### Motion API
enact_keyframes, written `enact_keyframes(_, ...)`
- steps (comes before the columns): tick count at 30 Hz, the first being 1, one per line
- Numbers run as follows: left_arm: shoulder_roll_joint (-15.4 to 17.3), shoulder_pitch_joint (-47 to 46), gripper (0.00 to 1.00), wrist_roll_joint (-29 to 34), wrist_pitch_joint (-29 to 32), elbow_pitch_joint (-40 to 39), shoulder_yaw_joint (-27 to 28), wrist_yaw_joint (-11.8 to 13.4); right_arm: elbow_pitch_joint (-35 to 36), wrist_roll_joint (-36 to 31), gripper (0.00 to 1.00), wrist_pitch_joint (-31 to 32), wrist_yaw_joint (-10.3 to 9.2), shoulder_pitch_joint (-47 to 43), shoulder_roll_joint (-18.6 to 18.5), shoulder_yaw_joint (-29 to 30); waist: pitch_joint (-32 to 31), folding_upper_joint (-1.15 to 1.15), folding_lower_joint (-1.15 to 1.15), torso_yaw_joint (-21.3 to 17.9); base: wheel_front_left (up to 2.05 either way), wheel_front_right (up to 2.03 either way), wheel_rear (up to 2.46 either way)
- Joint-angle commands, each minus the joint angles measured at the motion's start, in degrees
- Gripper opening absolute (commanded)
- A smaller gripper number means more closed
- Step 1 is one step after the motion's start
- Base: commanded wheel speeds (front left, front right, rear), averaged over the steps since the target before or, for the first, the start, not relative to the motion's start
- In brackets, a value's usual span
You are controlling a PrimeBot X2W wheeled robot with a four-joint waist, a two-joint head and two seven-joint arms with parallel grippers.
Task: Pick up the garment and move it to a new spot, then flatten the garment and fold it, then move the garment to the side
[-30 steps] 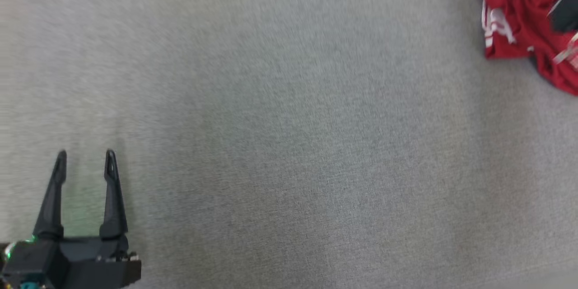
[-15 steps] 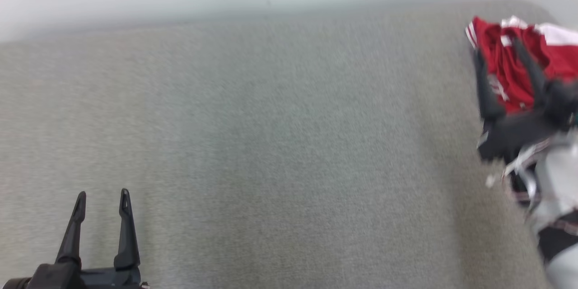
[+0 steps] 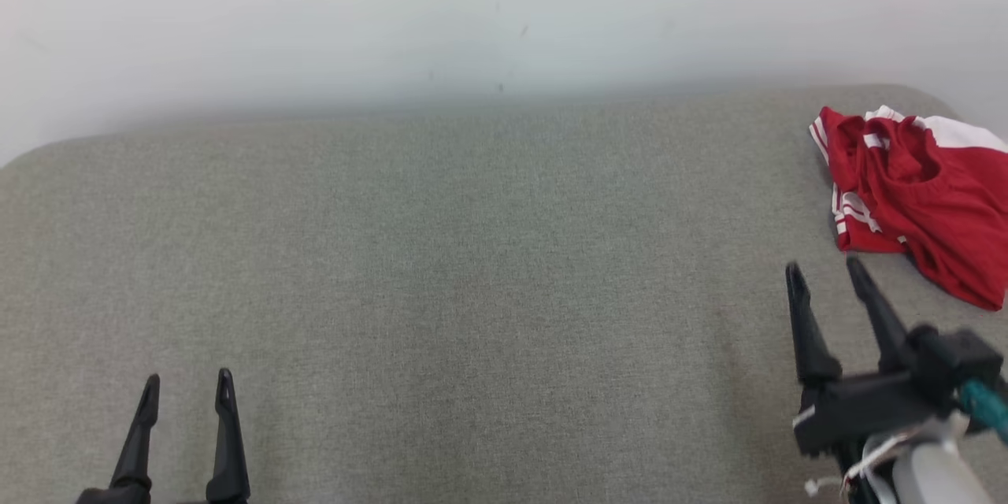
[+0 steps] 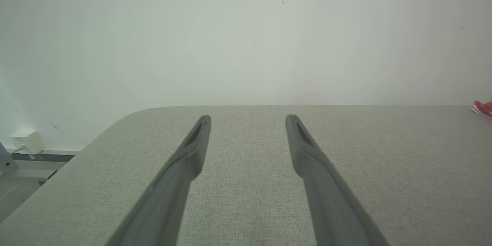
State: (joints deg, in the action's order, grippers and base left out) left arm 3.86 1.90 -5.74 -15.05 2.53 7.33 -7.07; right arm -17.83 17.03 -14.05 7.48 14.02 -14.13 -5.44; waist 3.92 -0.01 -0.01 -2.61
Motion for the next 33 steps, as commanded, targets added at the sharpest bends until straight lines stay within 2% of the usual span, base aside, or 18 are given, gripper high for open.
enact_keyframes(1, -0.24, 0.60, 1.00, 0.17, -0.15, 0.17, -0.14, -0.02, 0.60, -0.33, 1.00, 0.21, -0.03, -1.42, 0.57, 0.55, -0.66, 0.01, 0.01, -0.04, 0.00, 0.00, 0.00)
enact_keyframes(6, -0.51, 1.76, 1.00, -0.47, -0.15, 1.39, 0.03, 0.01, 4.59, -1.35, 1.00, 0.24, -0.03, -8.57, 4.39, 3.43, -2.25, 0.01, 0.01, -0.57, 0.00, 0.00, 0.00)
enact_keyframes(11, -0.58, 2.38, 1.00, -0.37, -0.15, 2.88, -0.44, -0.09, 5.77, -2.47, 1.00, 0.50, -0.03, -12.06, 6.14, 3.96, -3.21, 0.01, 0.01, -0.97, 0.00, 0.00, 0.00)
enact_keyframes(27, -0.56, 1.71, 1.00, 0.76, -0.15, 4.36, -1.21, -0.26, 7.57, -3.27, 1.00, 1.32, -0.03, -13.75, 7.28, 4.78, -3.63, 0.01, 0.01, -0.23, 0.00, 0.00, 0.00)
enact_keyframes(28, -0.41, 1.66, 0.00, 0.23, 0.00, 4.28, -1.22, -0.06, 7.43, -3.04, 0.00, 1.43, 0.00, -13.11, 7.12, 4.67, -3.64, 0.01, 0.01, -0.22, 0.00, 0.00, 0.00)
enact_keyframes(33, -0.59, 1.12, 0.00, -1.82, 0.95, 6.50, -0.90, -0.03, 5.80, -1.12, 0.00, 1.97, 0.00, -13.30, 7.47, 4.72, -3.64, 0.01, 0.01, -0.14, 0.00, 0.00, 0.00)
